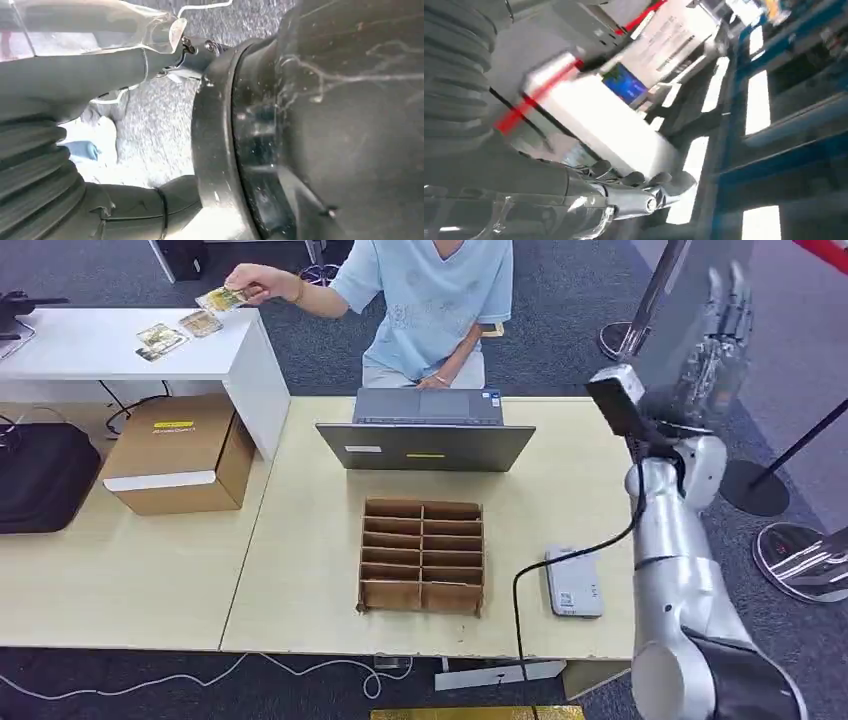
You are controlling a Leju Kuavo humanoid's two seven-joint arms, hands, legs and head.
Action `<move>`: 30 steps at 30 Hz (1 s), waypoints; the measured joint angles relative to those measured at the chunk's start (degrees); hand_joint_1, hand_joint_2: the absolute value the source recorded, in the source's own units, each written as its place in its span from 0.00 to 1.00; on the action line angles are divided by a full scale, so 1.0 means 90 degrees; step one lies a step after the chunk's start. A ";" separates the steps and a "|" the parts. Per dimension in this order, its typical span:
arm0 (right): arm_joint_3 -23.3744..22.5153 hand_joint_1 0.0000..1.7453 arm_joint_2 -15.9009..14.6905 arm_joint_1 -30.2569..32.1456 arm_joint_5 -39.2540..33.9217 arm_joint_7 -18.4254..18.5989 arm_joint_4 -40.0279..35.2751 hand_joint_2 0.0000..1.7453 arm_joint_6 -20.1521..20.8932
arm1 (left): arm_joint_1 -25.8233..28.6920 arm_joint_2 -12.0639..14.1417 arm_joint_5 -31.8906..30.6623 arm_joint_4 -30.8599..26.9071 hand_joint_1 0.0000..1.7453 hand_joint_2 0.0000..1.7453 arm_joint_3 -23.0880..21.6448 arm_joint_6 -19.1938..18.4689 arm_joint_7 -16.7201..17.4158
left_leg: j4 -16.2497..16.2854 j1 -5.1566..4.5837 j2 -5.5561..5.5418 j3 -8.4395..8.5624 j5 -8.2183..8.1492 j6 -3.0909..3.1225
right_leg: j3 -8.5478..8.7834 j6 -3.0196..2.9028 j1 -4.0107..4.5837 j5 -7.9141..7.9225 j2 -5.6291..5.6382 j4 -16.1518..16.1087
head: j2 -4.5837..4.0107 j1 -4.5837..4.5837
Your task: Pass the card to the sensor for recognition and then transmit it.
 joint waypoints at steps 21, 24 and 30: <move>0.1516 0.00 0.0459 0.5990 -0.6133 -0.0627 -0.5442 1.00 0.2852 | -0.0444 -0.0238 0.0095 0.0000 0.00 1.00 -0.2195 0.0153 -0.0233 | -0.0011 0.0008 -0.0032 -0.0026 -0.0017 0.0012 | 0.0000 0.0017 0.0007 -0.0049 -0.0044 0.0003 | 0.0000 0.0002; 0.1856 0.00 0.0524 0.5913 -0.4068 -0.0726 -0.5407 1.00 0.1258 | -0.0449 -0.0238 0.0129 -0.0002 0.00 1.00 -0.2239 0.0173 -0.0281 | -0.0011 0.0008 -0.0032 -0.0027 -0.0014 0.0011 | 0.0000 0.0016 0.0006 -0.0046 -0.0045 0.0005 | 0.0000 0.0005; 0.1559 0.00 0.1361 0.5687 0.2601 -0.0429 -0.5289 1.00 -0.0005 | -0.0453 -0.0226 0.0056 -0.0002 0.00 1.00 -0.2273 0.0318 -0.0408 | -0.0010 0.0008 -0.0040 -0.0023 -0.0011 0.0005 | 0.0001 0.0015 0.0008 -0.0047 -0.0048 0.0006 | 0.0000 0.0002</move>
